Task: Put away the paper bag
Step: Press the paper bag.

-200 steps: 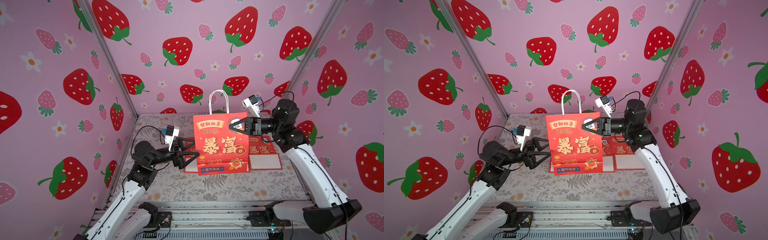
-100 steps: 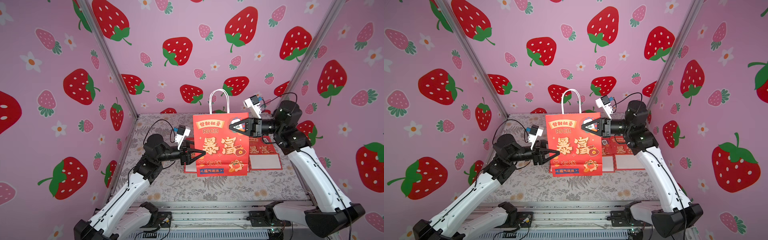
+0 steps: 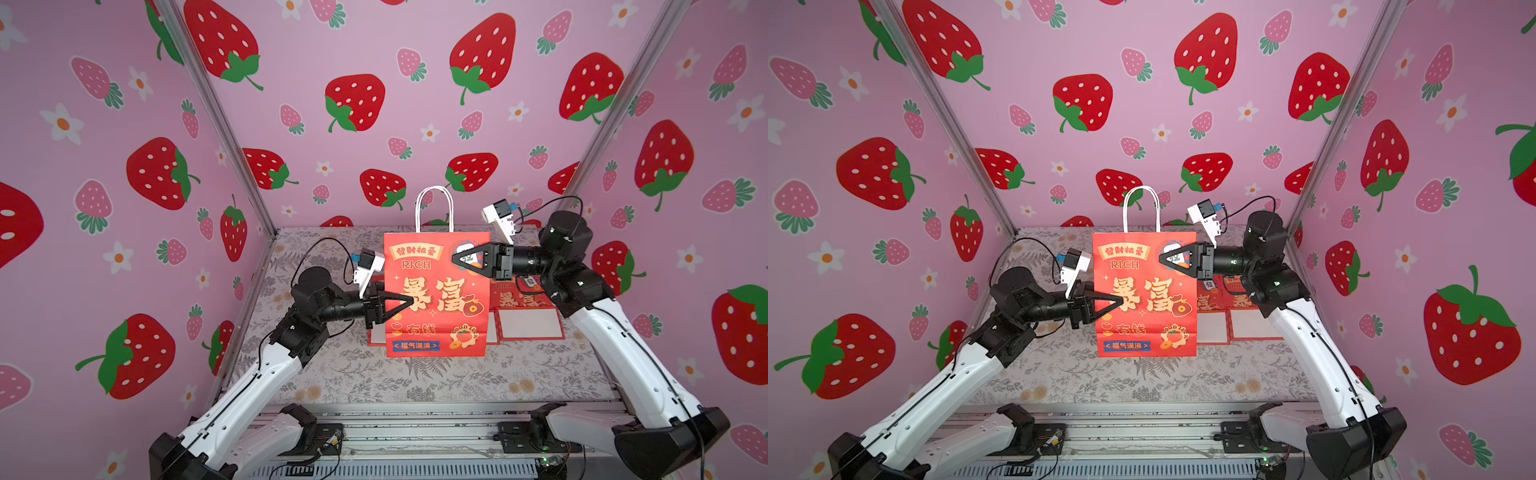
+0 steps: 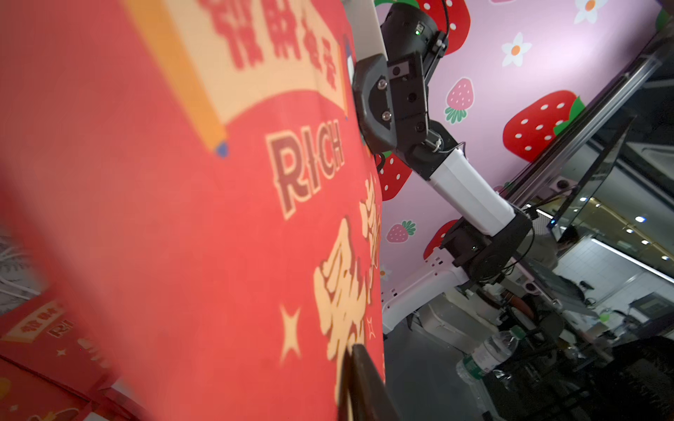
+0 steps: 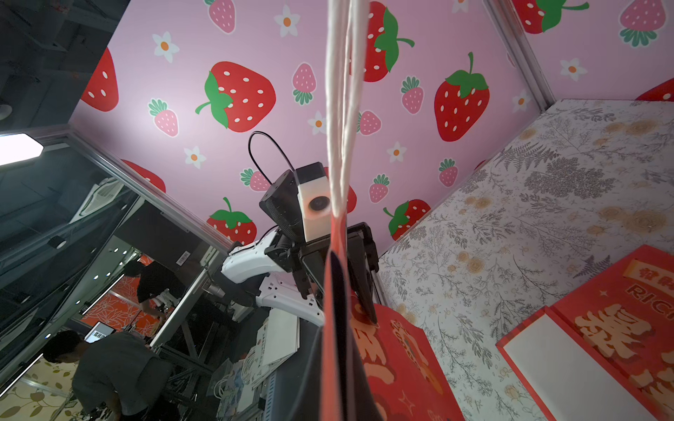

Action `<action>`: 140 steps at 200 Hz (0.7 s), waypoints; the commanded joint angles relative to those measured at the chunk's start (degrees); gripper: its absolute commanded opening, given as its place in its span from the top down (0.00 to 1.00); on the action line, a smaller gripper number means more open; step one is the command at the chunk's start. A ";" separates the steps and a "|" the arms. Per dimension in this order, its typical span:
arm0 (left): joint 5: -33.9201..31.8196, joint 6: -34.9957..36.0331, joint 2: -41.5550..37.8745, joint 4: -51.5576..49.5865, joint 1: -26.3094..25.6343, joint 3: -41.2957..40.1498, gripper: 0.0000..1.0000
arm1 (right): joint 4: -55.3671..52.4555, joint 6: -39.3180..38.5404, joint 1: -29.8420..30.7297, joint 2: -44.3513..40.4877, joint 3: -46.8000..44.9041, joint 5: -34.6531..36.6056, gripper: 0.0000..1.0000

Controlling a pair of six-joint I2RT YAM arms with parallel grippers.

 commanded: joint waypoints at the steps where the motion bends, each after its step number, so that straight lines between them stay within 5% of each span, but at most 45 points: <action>1: -0.10 -0.13 -0.51 2.25 -0.29 1.62 0.89 | 5.89 2.02 0.63 -1.61 -1.49 2.02 1.00; 13: -0.10 -0.04 -0.83 2.08 -0.29 1.51 1.00 | 5.97 1.86 0.63 -2.01 -1.79 2.92 1.00; 36: -0.44 0.02 -1.80 1.99 -0.20 1.31 1.00 | 5.92 1.97 0.63 -2.68 -1.85 3.40 0.98; 51: -1.04 -0.32 -2.71 1.95 -0.05 1.17 1.00 | 5.20 1.91 0.63 -2.99 -1.70 2.93 0.86; 86: -0.94 -3.47 -4.31 4.30 1.24 0.85 1.00 | 1.68 0.33 0.70 -5.59 -4.40 0.84 0.39; 140: 2.56 -6.09 -3.25 6.11 3.23 0.64 1.00 | -6.91 -4.04 0.72 -12.15 -9.46 1.48 0.22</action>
